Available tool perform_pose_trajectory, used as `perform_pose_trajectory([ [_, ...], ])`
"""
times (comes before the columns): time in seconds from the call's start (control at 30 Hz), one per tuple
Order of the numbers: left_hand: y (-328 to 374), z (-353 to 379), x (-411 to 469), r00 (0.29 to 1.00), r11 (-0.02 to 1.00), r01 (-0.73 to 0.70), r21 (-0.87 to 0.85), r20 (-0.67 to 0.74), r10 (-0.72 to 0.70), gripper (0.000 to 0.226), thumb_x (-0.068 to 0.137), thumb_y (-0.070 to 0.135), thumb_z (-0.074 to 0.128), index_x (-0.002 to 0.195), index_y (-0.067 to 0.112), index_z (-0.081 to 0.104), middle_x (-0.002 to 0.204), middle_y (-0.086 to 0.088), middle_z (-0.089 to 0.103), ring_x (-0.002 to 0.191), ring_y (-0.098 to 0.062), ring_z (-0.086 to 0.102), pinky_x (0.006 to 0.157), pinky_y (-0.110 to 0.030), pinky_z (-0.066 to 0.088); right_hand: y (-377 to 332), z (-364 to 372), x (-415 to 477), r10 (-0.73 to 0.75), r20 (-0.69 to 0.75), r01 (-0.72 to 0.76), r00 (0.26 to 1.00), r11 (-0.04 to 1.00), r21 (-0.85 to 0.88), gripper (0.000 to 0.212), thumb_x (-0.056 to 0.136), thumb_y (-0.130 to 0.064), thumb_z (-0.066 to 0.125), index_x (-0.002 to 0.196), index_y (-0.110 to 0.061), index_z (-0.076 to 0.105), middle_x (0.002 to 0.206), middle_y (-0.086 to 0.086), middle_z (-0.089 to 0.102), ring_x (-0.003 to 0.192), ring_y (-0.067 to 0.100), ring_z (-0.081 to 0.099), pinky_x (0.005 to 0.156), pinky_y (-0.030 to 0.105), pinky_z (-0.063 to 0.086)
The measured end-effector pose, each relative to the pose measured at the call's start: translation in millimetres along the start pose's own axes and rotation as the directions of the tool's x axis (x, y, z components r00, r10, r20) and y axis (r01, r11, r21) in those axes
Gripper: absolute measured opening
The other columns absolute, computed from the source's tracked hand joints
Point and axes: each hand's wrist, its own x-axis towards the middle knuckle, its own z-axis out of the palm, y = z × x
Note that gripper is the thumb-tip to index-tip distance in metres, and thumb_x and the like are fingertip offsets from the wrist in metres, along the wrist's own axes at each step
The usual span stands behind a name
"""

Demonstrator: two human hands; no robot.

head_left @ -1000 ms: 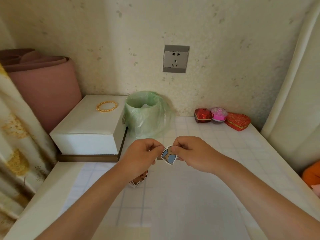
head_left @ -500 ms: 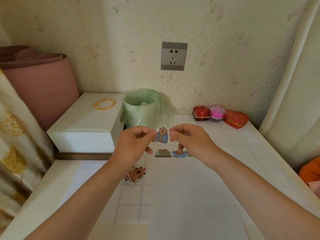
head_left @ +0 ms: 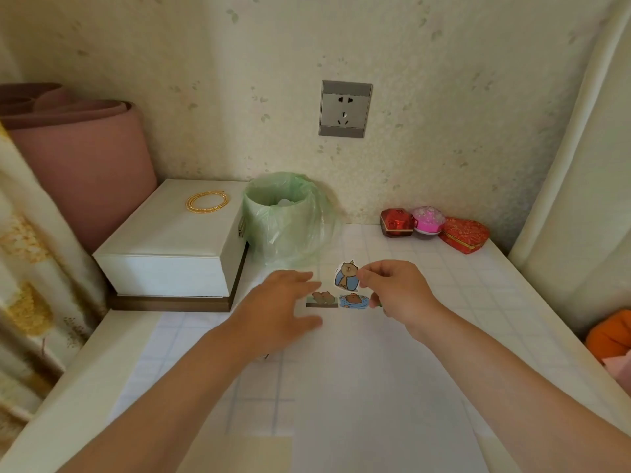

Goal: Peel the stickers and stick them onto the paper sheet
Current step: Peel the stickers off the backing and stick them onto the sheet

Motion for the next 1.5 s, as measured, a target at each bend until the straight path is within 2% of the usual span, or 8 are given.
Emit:
perform_pose_trajectory([
  [0.1,-4,11,-2,0.981,0.991,-0.039,0.125,0.193,0.015,0.090,0.084,0.065,0.062,0.156,0.034,0.018,0.165,0.011,0.006,0.151,-0.010,-0.004,0.122,-0.039,0.016,5,0,-3,0.022,0.030,-0.021,0.999,1.000,-0.004,0.018,0.095,-0.019,0.063,0.083,-0.013,0.074,0.085,0.013,0.074,0.054,0.016,0.056,0.046,0.021,0.035],
  [0.17,-3,17,-4,0.976,0.980,-0.038,0.196,0.216,-0.005,0.096,0.082,0.070,0.058,0.158,0.031,0.013,0.166,0.009,-0.002,0.151,-0.012,-0.009,0.123,-0.040,0.013,6,0,-5,0.028,0.050,-0.028,0.998,1.000,-0.006,0.019,0.096,-0.018,0.063,0.083,-0.010,0.075,0.082,0.008,0.073,0.053,0.016,0.056,0.044,0.020,0.035],
  [0.37,-1,21,-12,0.993,0.993,0.003,0.117,0.116,-0.016,0.095,0.077,0.073,0.061,0.155,0.037,0.021,0.165,0.010,0.010,0.151,-0.011,-0.001,0.122,-0.040,0.016,6,1,-12,0.092,0.186,-0.084,0.978,0.995,-0.051,0.010,0.093,-0.017,0.069,0.090,-0.010,0.075,0.079,0.002,0.074,0.047,0.013,0.051,0.045,0.024,0.031],
  [0.53,-17,10,-12,0.999,0.999,0.048,0.021,0.006,-0.048,0.083,0.088,0.057,0.062,0.156,0.030,0.023,0.163,0.013,0.018,0.149,-0.006,0.005,0.120,-0.029,0.012,6,14,-14,0.119,0.252,-0.077,0.960,0.982,-0.170,0.013,0.088,-0.021,0.073,0.085,-0.009,0.075,0.079,0.009,0.074,0.050,0.018,0.049,0.045,0.023,0.029],
  [0.67,-25,3,-17,0.998,0.999,0.046,0.013,0.047,-0.047,0.093,0.078,0.065,0.069,0.155,0.032,0.027,0.160,0.016,0.022,0.147,-0.004,0.009,0.120,-0.029,0.016,7,27,-10,0.072,0.237,-0.007,0.969,0.964,-0.265,0.020,0.085,-0.030,0.076,0.078,-0.011,0.075,0.082,0.017,0.075,0.046,0.013,0.050,0.054,0.023,0.039],
  [0.8,-21,5,-20,0.993,0.998,0.027,0.055,0.114,-0.033,0.104,0.071,0.072,0.070,0.155,0.035,0.022,0.162,0.015,0.017,0.148,-0.005,0.005,0.121,-0.032,0.015,8,36,-6,0.035,0.230,0.042,0.972,0.946,-0.321,0.019,0.084,-0.032,0.078,0.076,-0.015,0.075,0.064,0.004,0.069,0.046,0.012,0.051,0.054,0.022,0.044],
  [0.93,-21,9,-20,0.985,0.994,0.012,0.110,0.167,-0.030,0.103,0.070,0.074,0.068,0.155,0.039,0.020,0.163,0.011,0.011,0.149,-0.008,0.002,0.122,-0.037,0.013,9,44,-2,0.036,0.217,0.042,0.976,0.938,-0.344,0.018,0.081,-0.032,0.080,0.071,-0.018,0.076,0.074,0.006,0.075,0.047,0.012,0.050,0.052,0.024,0.043],
  [1.5,-25,13,-20,0.991,0.992,0.008,0.127,0.132,-0.025,0.105,0.067,0.074,0.070,0.154,0.038,0.023,0.163,0.011,0.012,0.148,-0.010,0.004,0.120,-0.039,0.015,8,55,-2,0.004,0.149,0.073,0.989,0.860,-0.506,0.012,0.074,-0.034,0.081,0.070,-0.025,0.074,0.065,-0.007,0.067,0.059,0.011,0.061,0.053,0.024,0.046],
])
